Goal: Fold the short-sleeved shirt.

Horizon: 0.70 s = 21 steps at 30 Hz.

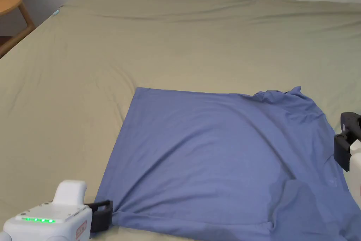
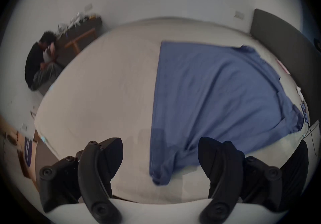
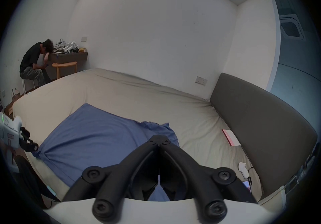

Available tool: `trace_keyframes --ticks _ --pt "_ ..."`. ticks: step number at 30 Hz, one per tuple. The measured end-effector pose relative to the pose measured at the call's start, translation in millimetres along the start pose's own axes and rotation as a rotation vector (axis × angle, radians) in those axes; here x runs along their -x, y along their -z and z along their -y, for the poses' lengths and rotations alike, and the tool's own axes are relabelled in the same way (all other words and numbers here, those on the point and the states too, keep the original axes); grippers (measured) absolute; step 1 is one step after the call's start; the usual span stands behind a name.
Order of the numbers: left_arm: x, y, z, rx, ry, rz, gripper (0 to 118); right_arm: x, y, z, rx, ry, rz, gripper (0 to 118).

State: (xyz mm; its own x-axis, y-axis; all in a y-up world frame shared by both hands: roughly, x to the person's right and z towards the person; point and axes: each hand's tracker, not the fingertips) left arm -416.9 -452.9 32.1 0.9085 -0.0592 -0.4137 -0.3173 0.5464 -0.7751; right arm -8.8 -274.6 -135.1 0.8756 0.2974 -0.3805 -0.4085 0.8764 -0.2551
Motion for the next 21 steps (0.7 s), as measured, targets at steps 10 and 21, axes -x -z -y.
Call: trace_keyframes --ticks 10,21 --pt "-6 28 24 0.123 0.032 -0.024 83 -11 -4 6 0.050 0.029 0.040 2" --pt "-27 12 5 -0.027 0.037 0.047 5 -33 0 35 0.157 0.039 0.070 2"
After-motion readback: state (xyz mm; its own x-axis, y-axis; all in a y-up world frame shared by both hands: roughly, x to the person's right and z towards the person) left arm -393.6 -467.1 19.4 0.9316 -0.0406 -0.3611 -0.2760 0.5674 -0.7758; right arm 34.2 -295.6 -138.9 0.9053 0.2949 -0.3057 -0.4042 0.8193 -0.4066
